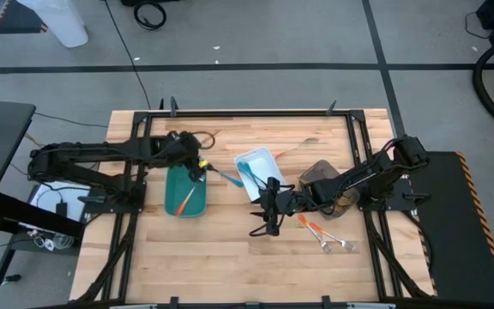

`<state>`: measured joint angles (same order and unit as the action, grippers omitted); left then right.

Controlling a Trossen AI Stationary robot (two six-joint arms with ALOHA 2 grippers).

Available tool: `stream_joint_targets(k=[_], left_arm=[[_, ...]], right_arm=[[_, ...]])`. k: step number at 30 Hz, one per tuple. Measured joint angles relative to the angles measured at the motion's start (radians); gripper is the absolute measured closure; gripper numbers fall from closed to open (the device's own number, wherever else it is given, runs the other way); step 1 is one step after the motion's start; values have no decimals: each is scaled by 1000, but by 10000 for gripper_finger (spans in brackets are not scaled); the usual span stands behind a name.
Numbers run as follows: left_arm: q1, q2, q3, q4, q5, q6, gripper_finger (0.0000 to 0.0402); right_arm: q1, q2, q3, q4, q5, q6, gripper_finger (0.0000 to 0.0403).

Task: Sort silverware by color (type)
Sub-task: Put the gold fork into the black bin

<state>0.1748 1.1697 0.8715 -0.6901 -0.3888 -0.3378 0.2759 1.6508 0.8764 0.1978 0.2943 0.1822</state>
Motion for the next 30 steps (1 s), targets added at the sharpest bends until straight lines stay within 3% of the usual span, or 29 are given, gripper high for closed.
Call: stream_joint_targets(k=[12,24,30], left_arm=[[183,9,-2,69,-17,161,281],[213,10,-192,458,-15,219,281],[277,57,-204,460,79,152,281]], right_arm=[[7,0,0,-2,0,-1,234],[12,0,0,12,26,-3,234],[12,0,0,47,21,-18,234]])
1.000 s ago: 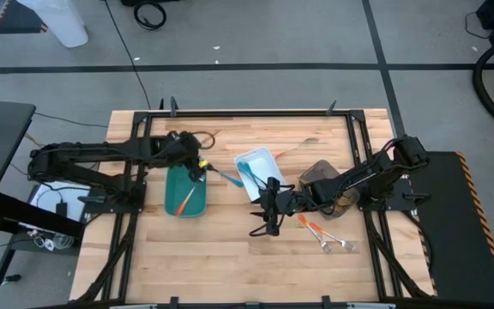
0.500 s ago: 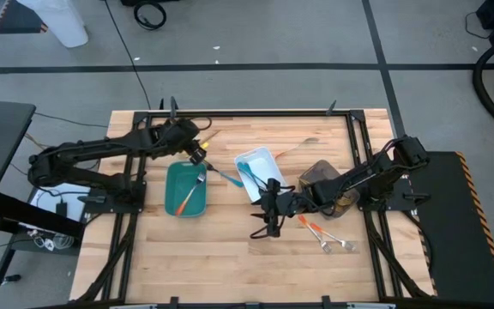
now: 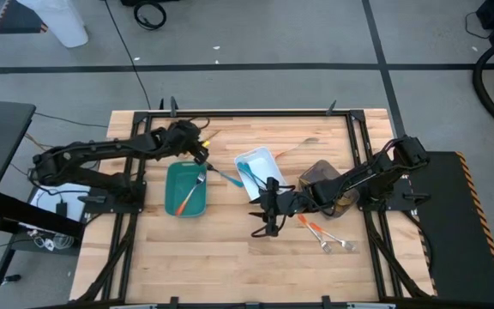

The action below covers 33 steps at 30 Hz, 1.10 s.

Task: Sort silverware by color (type)
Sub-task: Put the gold fork into the black bin

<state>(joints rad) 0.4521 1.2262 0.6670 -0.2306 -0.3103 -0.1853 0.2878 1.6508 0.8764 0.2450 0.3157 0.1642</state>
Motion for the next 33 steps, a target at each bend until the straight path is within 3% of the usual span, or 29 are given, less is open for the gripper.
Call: stream_joint_targets(k=[14,24,33], left_arm=[[81,210,1,82,62,-14,281],[118,249,1,105,145,-40,281],[110,249,1,162,148,-65,281]], right_arm=[[13,0,0,-6,-13,9,234],[13,0,0,0,-12,9,234],[13,0,0,1,-10,8,234]])
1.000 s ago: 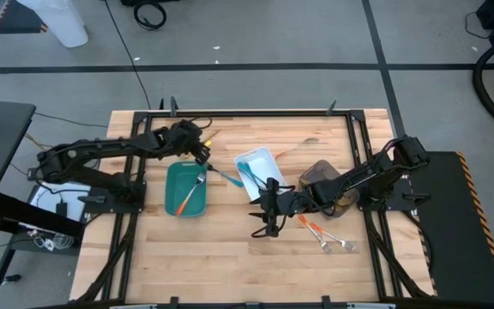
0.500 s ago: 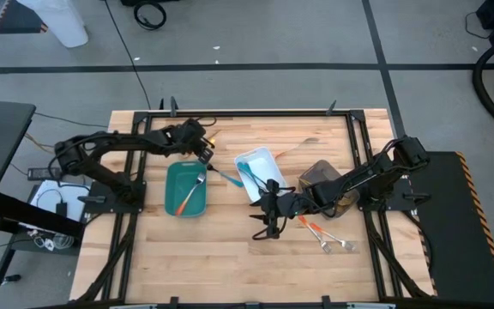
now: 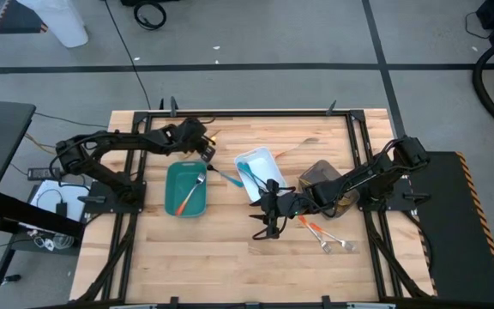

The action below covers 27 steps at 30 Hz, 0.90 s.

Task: Sort silverware by color (type)
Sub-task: Put the gold fork into the black bin

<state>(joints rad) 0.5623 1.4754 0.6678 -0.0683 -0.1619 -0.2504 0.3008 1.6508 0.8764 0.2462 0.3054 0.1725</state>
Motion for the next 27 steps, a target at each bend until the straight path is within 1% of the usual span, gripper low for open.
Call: stream_joint_targets(k=[4,8,11,23,27], left_arm=[[-17,0,0,71,-4,25,281],[-41,0,0,92,-73,77,281],[-50,0,0,111,-98,83,281],[-52,0,0,129,-99,78,281],[-51,10,0,137,-121,2,281]], right_arm=[[0,0,0,0,0,-7,234],[1,0,0,-1,0,-7,234],[1,0,0,-3,-1,-7,234],[11,0,0,-6,-8,-7,234],[14,0,0,-3,-8,-7,234]])
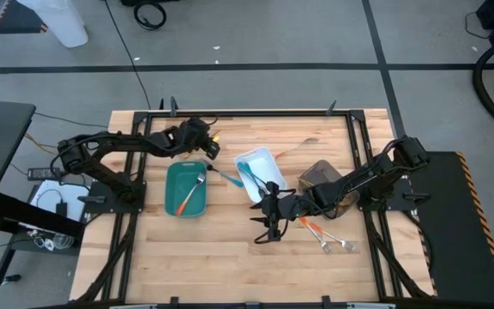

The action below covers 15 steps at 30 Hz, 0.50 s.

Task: Sort silverware by color (type)
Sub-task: Put the gold fork into the black bin

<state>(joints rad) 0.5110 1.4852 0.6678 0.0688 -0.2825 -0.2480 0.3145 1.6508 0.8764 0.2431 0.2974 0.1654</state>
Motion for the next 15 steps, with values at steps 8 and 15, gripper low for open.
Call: stream_joint_targets(k=[8,15], left_arm=[[43,93,0,-52,41,-60,281],[58,121,1,-96,38,-19,281]], right_arm=[[1,0,0,20,-2,0,234],[0,0,0,26,-3,-1,234]])
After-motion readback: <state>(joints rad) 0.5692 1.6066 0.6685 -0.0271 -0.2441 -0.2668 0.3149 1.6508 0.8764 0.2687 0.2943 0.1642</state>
